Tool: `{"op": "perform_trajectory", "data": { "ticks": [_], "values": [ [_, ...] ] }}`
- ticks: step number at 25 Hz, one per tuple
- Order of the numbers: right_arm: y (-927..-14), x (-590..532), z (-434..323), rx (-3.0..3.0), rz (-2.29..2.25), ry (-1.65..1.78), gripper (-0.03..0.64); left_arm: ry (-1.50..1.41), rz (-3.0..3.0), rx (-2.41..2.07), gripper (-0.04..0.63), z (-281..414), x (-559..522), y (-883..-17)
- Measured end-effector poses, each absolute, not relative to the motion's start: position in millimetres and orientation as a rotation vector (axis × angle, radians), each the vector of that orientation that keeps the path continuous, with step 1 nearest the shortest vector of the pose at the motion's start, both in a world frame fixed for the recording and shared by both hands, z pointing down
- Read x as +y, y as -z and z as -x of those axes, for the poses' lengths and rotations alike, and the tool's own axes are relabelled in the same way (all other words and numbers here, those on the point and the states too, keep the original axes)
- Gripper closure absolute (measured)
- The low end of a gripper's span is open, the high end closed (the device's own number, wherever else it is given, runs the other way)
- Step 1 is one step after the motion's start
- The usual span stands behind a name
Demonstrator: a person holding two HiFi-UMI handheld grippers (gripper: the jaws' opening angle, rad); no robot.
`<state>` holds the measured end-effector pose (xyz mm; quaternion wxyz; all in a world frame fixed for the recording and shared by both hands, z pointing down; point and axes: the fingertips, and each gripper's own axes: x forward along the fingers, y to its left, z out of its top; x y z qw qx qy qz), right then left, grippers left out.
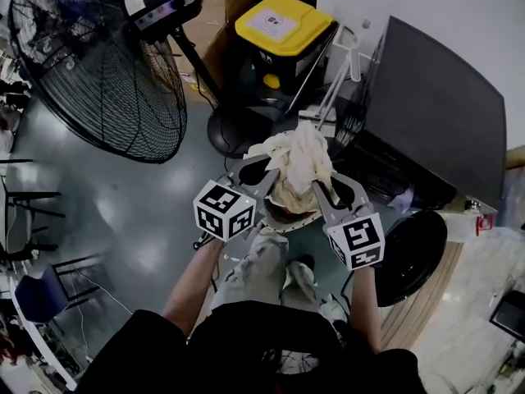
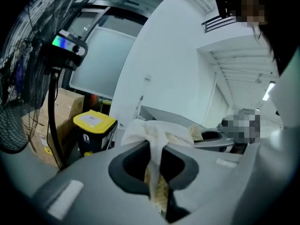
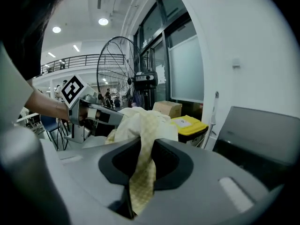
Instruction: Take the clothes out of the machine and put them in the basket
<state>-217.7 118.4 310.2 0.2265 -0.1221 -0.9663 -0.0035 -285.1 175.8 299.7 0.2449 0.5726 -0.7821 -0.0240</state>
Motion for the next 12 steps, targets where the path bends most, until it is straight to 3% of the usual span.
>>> {"op": "perform_trajectory", "data": {
  "ticks": [12],
  "values": [
    [-492.0,131.0,242.8,-2.387,0.226,-0.268,0.526,-0.295,-1.492,-1.812,0.568,314.0,185.1,-484.7]
  ]
}}
